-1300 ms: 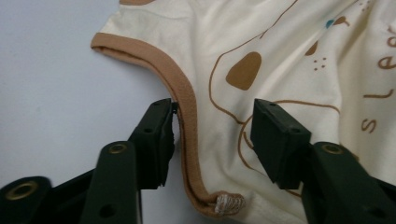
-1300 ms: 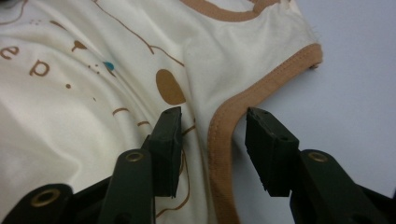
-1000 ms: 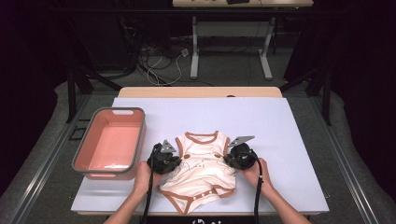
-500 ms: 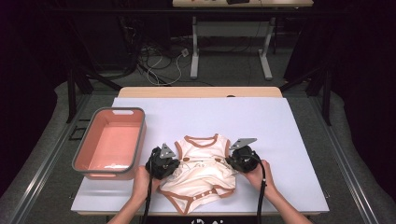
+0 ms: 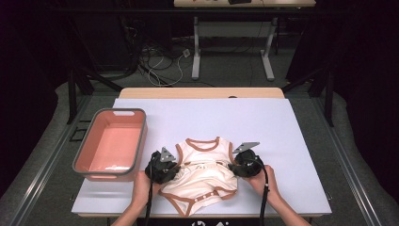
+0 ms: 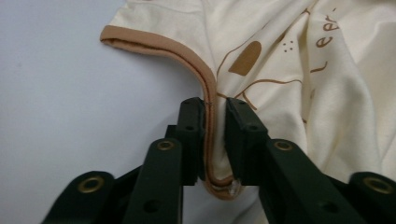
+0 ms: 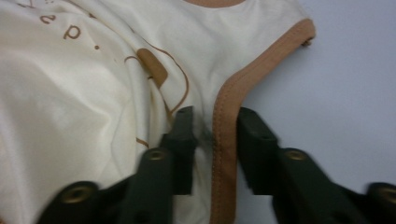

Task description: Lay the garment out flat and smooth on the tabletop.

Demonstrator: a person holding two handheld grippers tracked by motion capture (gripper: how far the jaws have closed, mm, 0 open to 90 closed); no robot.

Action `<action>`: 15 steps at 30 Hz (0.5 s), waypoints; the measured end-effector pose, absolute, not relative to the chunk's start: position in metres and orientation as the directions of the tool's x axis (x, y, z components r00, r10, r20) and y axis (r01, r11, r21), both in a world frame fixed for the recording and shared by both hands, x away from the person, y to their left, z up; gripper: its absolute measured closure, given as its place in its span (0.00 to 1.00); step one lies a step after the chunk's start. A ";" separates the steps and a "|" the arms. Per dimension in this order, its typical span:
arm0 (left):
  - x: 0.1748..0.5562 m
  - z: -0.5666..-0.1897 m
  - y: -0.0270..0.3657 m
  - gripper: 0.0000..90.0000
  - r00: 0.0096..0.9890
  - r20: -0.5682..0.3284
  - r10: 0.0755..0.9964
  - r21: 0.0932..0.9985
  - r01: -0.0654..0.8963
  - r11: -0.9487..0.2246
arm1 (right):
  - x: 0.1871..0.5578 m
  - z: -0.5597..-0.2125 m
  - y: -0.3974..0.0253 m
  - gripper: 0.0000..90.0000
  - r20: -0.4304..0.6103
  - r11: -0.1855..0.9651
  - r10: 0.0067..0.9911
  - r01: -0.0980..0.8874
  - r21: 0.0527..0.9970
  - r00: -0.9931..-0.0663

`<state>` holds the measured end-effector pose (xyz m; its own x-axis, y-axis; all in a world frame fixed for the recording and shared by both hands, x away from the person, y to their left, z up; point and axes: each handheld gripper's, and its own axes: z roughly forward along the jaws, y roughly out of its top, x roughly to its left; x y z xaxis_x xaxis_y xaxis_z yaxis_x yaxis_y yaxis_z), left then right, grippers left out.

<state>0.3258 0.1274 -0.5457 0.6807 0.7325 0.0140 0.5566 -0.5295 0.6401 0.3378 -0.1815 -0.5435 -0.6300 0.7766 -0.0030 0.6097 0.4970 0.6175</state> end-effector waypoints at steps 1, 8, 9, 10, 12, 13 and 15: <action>0.326 -0.545 0.127 0.67 0.674 0.021 0.738 0.642 0.557 -0.527 | 0.338 -0.543 -0.183 0.60 0.003 0.483 0.786 0.618 0.621 -0.618; 0.329 -0.540 0.125 0.34 0.625 0.013 0.781 0.669 0.575 -0.471 | 0.341 -0.537 -0.189 0.28 0.047 0.378 0.834 0.630 0.678 -0.550; 0.330 -0.539 0.124 0.29 0.614 0.007 0.789 0.676 0.578 -0.456 | 0.342 -0.537 -0.189 0.24 0.041 0.376 0.836 0.625 0.684 -0.548; 0.331 -0.539 0.124 0.27 0.610 0.004 0.793 0.682 0.578 -0.448 | 0.342 -0.537 -0.188 0.22 0.042 0.364 0.840 0.620 0.695 -0.541; 0.333 -0.539 0.124 0.21 0.601 0.001 0.800 0.684 0.583 -0.439 | 0.343 -0.536 -0.188 0.21 0.038 0.353 0.844 0.608 0.711 -0.534; 0.335 -0.540 0.123 0.21 0.602 0.000 0.799 0.682 0.584 -0.440 | 0.343 -0.536 -0.188 0.21 0.038 0.347 0.846 0.603 0.718 -0.532; 0.338 -0.540 0.122 0.17 0.593 -0.009 0.805 0.687 0.588 -0.426 | 0.345 -0.535 -0.188 0.22 0.041 0.335 0.849 0.598 0.728 -0.526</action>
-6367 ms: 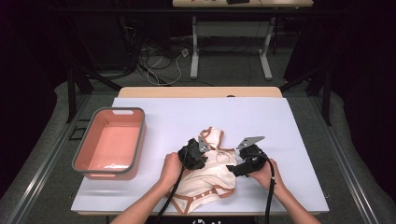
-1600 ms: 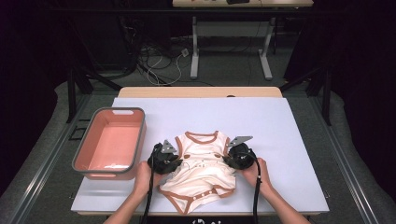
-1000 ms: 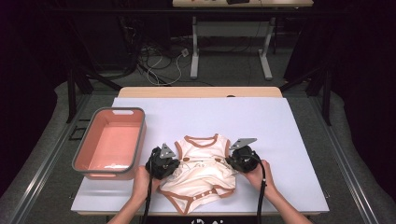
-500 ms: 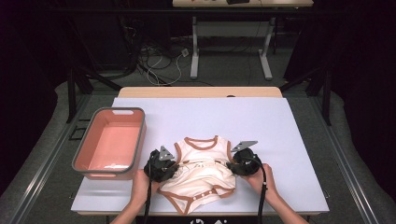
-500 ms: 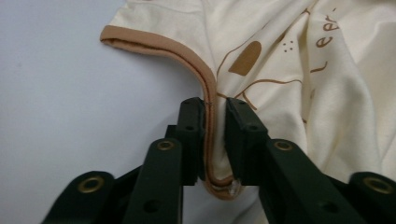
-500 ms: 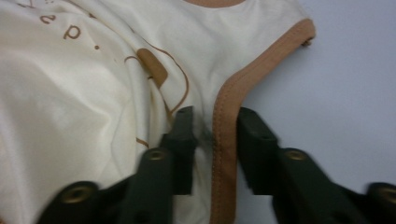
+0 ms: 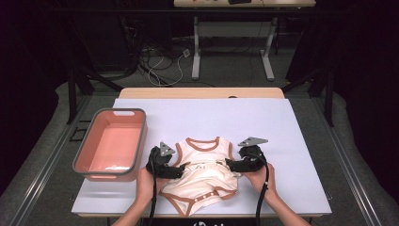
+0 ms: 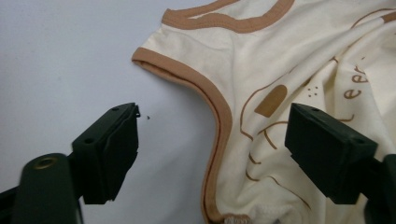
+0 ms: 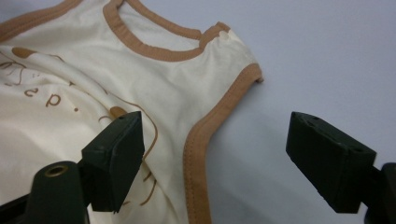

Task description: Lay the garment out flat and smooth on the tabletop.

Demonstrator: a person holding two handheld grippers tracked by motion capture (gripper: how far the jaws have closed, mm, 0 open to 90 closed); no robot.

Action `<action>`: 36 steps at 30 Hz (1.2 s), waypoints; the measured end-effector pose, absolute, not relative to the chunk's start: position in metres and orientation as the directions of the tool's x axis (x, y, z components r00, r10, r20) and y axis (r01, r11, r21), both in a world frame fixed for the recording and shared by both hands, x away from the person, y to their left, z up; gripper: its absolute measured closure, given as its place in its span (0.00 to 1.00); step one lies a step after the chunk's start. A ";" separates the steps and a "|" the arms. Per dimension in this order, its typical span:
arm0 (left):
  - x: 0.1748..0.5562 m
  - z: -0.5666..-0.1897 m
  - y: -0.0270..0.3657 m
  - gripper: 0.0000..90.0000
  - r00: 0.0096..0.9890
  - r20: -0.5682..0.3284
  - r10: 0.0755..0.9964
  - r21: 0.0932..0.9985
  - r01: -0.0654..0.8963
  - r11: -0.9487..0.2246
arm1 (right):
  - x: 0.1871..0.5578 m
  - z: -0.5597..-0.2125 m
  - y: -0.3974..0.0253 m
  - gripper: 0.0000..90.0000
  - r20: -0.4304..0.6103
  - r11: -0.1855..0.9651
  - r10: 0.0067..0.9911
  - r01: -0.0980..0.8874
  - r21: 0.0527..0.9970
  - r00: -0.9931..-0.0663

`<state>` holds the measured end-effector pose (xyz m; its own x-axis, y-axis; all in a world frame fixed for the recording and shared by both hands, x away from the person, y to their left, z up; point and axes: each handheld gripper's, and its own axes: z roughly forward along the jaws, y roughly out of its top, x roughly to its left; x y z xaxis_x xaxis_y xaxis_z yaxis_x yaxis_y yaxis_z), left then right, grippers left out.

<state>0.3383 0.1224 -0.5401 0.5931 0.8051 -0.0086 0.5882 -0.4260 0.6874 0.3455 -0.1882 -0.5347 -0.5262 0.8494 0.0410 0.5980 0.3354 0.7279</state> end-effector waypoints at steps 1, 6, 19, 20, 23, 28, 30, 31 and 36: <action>0.340 -0.540 0.122 0.17 0.587 -0.015 0.809 0.692 0.590 -0.416 | 0.347 -0.534 -0.188 0.22 0.038 0.332 0.851 0.594 0.733 -0.524; 0.351 -0.536 0.117 0.11 0.581 -0.049 0.813 0.705 0.597 -0.384 | 0.359 -0.532 -0.185 0.26 0.048 0.309 0.860 0.593 0.743 -0.508; 0.382 -0.536 0.106 0.25 0.546 -0.053 0.836 0.705 0.614 -0.356 | 0.388 -0.530 -0.171 0.45 0.024 0.290 0.885 0.592 0.753 -0.464; 0.385 -0.537 0.105 0.26 0.540 -0.054 0.840 0.700 0.620 -0.354 | 0.391 -0.531 -0.169 0.46 0.022 0.290 0.887 0.595 0.750 -0.460; 0.395 -0.543 0.103 0.31 0.520 -0.046 0.853 0.688 0.635 -0.350 | 0.398 -0.534 -0.163 0.50 0.010 0.299 0.889 0.598 0.743 -0.458; 0.407 -0.549 0.102 0.42 0.491 -0.021 0.871 0.673 0.652 -0.351 | 0.409 -0.542 -0.156 0.55 -0.040 0.330 0.896 0.603 0.726 -0.441; 0.410 -0.553 0.103 0.43 0.474 -0.024 0.880 0.666 0.664 -0.339 | 0.414 -0.547 -0.157 0.56 -0.049 0.326 0.904 0.612 0.721 -0.424; 0.411 -0.555 0.103 0.43 0.463 -0.019 0.886 0.659 0.672 -0.337 | 0.416 -0.550 -0.157 0.56 -0.039 0.321 0.906 0.622 0.714 -0.422; 0.412 -0.558 0.105 0.42 0.440 -0.021 0.898 0.662 0.679 -0.317 | 0.418 -0.557 -0.153 0.63 -0.033 0.328 0.902 0.633 0.701 -0.430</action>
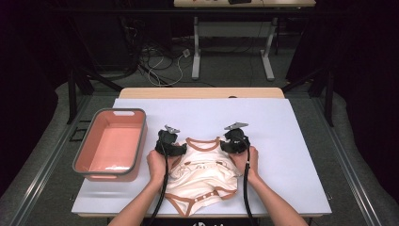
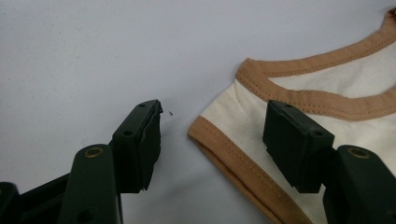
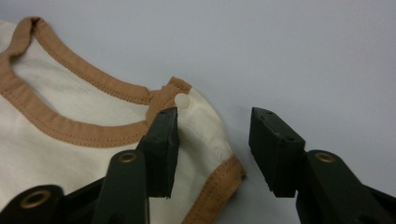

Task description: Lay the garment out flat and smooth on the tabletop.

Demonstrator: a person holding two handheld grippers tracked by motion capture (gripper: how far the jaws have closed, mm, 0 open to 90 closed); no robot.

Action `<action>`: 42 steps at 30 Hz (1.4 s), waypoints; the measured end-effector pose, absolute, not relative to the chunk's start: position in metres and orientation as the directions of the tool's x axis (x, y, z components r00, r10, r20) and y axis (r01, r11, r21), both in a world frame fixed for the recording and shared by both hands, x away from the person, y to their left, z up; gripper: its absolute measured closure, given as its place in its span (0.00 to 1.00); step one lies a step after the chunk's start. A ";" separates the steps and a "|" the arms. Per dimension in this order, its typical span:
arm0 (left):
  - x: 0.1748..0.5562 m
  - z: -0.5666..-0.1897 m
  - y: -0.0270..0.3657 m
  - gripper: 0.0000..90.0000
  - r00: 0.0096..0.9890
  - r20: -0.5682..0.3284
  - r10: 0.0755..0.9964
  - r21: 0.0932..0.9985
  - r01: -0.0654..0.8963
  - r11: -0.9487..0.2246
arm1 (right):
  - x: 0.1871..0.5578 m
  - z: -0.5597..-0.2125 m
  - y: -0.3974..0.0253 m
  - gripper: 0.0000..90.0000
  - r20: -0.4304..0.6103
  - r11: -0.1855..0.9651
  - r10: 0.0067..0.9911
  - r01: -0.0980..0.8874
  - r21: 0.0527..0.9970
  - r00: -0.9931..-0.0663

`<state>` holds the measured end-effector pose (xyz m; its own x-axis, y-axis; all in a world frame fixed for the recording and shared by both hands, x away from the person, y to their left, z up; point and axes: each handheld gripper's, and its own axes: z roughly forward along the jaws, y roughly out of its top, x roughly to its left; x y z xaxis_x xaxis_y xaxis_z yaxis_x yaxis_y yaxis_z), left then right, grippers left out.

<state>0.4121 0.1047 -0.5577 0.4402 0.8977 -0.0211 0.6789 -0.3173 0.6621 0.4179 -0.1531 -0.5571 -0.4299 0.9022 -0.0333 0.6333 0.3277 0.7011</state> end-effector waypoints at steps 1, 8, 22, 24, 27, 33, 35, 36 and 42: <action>0.412 -0.558 0.105 0.43 0.444 -0.020 0.896 0.662 0.678 -0.321 | 0.417 -0.558 -0.153 0.66 -0.017 0.318 0.901 0.634 0.705 -0.433; 0.406 -0.558 0.100 0.76 0.510 -0.040 0.860 0.676 0.647 -0.352 | 0.410 -0.559 -0.153 0.87 0.006 0.314 0.893 0.632 0.708 -0.451; 0.382 -0.545 0.107 0.94 0.489 -0.077 0.869 0.777 0.576 -0.255 | 0.383 -0.546 -0.156 0.91 -0.047 0.299 0.902 0.543 0.784 -0.429; 0.379 -0.533 0.109 0.94 0.488 -0.056 0.871 0.807 0.536 -0.248 | 0.376 -0.536 -0.157 0.91 -0.059 0.295 0.901 0.506 0.810 -0.430; 0.386 -0.504 0.110 0.94 0.484 -0.022 0.875 0.841 0.483 -0.246 | 0.372 -0.512 -0.158 0.91 -0.078 0.292 0.896 0.448 0.845 -0.437; 0.468 -0.429 0.093 0.79 0.368 0.189 0.910 0.850 0.403 -0.339 | 0.436 -0.428 -0.143 0.80 -0.235 0.360 0.904 0.341 0.869 -0.356; 0.493 -0.434 0.088 0.51 0.307 0.224 0.925 0.786 0.504 -0.358 | 0.472 -0.419 -0.134 0.64 -0.251 0.354 0.925 0.411 0.840 -0.284; 0.498 -0.442 0.087 0.40 0.307 0.214 0.927 0.758 0.546 -0.356 | 0.483 -0.423 -0.131 0.58 -0.249 0.354 0.929 0.455 0.817 -0.274; 0.465 -0.497 0.093 0.23 0.407 0.155 0.900 0.684 0.613 -0.395 | 0.472 -0.488 -0.132 0.44 -0.153 0.378 0.905 0.587 0.716 -0.397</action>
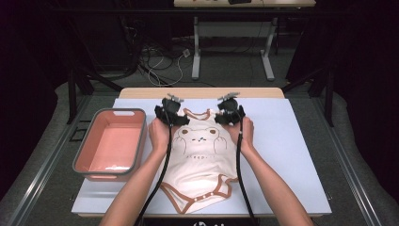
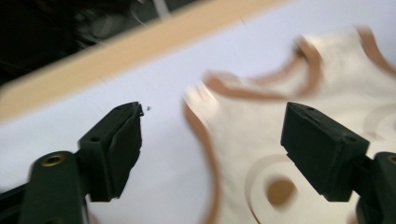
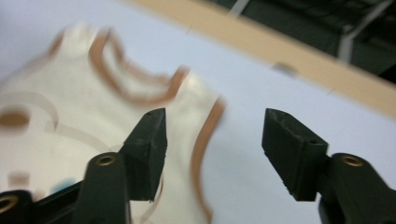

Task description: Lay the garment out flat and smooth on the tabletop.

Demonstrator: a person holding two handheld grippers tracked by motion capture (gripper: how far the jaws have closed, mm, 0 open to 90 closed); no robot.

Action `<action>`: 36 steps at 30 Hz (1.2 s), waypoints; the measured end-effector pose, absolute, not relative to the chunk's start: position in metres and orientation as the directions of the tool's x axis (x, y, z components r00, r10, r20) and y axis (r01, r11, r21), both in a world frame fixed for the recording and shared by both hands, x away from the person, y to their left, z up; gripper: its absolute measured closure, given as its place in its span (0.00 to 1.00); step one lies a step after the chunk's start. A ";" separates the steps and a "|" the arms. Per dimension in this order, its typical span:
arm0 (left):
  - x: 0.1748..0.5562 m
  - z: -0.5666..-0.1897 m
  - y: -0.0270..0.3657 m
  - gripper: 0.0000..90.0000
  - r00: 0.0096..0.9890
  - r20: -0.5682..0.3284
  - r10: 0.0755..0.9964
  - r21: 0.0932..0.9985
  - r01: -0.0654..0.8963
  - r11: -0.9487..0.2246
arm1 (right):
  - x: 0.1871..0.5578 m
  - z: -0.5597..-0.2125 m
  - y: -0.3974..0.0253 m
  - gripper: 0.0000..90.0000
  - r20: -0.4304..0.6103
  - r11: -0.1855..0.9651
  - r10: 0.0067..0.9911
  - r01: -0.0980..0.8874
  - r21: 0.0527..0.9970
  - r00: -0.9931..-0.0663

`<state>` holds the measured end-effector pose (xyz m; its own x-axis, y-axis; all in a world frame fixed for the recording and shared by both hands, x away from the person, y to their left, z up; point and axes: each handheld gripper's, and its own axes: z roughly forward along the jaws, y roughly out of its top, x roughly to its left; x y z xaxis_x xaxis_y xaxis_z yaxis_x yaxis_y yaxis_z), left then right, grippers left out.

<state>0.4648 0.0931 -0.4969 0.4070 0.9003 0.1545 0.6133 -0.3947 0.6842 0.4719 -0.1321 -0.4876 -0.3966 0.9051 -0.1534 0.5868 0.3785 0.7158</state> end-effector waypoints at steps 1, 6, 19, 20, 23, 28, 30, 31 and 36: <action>0.457 -0.504 0.097 0.22 0.420 0.135 0.898 0.682 0.618 -0.391 | 0.464 -0.497 -0.135 0.44 -0.136 0.385 0.897 0.592 0.708 -0.420; 0.417 -0.530 0.105 0.21 0.499 0.075 0.864 0.656 0.628 -0.420 | 0.430 -0.524 -0.152 0.44 -0.072 0.393 0.873 0.608 0.690 -0.483; 0.361 -0.544 0.112 0.17 0.604 0.013 0.797 0.653 0.598 -0.465 | 0.401 -0.542 -0.184 0.52 -0.009 0.372 0.859 0.612 0.698 -0.512; 0.358 -0.544 0.112 0.17 0.614 0.016 0.789 0.651 0.592 -0.475 | 0.402 -0.543 -0.186 0.52 -0.006 0.371 0.858 0.611 0.699 -0.514; 0.348 -0.544 0.113 0.16 0.633 0.007 0.774 0.656 0.581 -0.482 | 0.401 -0.544 -0.188 0.53 -0.003 0.372 0.856 0.611 0.699 -0.517; 0.336 -0.544 0.119 0.14 0.647 0.000 0.762 0.669 0.567 -0.481 | 0.398 -0.543 -0.192 0.57 -0.007 0.377 0.851 0.603 0.702 -0.525; 0.332 -0.544 0.122 0.13 0.648 0.002 0.761 0.674 0.562 -0.480 | 0.399 -0.542 -0.194 0.60 -0.015 0.381 0.850 0.596 0.707 -0.526; 0.330 -0.544 0.123 0.13 0.645 -0.001 0.764 0.677 0.563 -0.474 | 0.399 -0.542 -0.194 0.62 -0.016 0.379 0.851 0.593 0.711 -0.524; 0.323 -0.544 0.128 0.12 0.649 -0.008 0.761 0.673 0.567 -0.475 | 0.410 -0.539 -0.195 0.75 -0.033 0.364 0.865 0.580 0.729 -0.501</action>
<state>0.3230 0.1284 -0.5442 0.6485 0.7611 -0.0083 0.5666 -0.4754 0.6730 0.4101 -0.1948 -0.5392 -0.5006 0.8651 -0.0330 0.5805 0.3637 0.7286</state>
